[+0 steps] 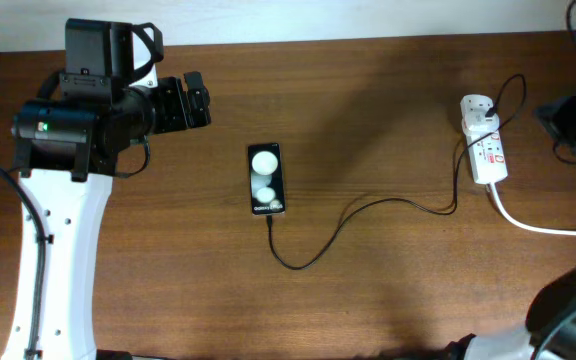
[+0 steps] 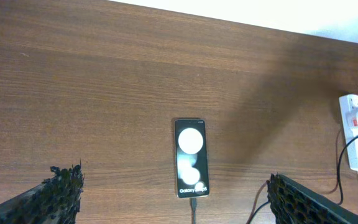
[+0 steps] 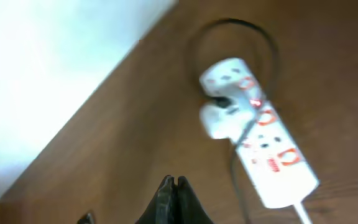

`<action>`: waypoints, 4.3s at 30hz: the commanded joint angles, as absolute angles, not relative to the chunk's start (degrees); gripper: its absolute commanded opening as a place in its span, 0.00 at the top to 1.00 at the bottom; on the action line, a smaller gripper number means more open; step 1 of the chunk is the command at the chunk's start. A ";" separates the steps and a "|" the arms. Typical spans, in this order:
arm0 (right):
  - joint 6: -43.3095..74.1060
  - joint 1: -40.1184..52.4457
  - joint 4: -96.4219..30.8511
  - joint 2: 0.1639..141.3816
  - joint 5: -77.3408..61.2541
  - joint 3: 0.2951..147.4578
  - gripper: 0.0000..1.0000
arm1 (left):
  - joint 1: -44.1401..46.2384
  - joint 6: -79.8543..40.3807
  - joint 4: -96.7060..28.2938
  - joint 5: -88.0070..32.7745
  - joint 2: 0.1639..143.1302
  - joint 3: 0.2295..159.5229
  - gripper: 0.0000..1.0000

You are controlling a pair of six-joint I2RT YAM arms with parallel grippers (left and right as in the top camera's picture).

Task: Plug charger to phone and switch on socket

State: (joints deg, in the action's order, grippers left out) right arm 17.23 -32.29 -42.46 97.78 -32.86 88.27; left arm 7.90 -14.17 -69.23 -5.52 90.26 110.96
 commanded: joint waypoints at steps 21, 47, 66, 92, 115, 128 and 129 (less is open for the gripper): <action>3.01 8.34 -60.88 73.73 2.20 88.40 0.94 | 7.70 -13.89 -69.17 -5.08 89.76 111.48 0.01; 15.31 8.27 -20.10 42.72 -4.49 33.32 0.01 | 7.70 -13.89 -69.17 -5.08 89.76 111.48 0.01; 15.31 8.23 -20.64 34.68 2.11 33.15 0.01 | 7.70 -13.87 -69.17 -5.08 89.76 111.48 0.01; 15.53 2.87 -5.10 0.84 7.81 6.81 0.01 | 7.70 -13.87 -69.17 -5.08 89.76 111.48 0.01; 15.31 2.96 -3.86 0.19 8.01 0.32 0.01 | 7.70 -13.89 -69.17 -5.08 89.76 111.48 0.01; 15.31 2.96 -3.86 0.19 8.01 0.32 0.01 | 7.70 -13.89 -69.17 -5.08 89.76 111.48 0.01; 15.31 2.96 -3.86 0.19 8.01 0.32 0.01 | 7.70 -13.89 -69.17 -5.08 89.76 111.48 0.01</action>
State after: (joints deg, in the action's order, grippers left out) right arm 15.05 3.14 -3.44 0.84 7.51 0.64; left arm 7.90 -14.17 -69.23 -5.50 90.26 110.96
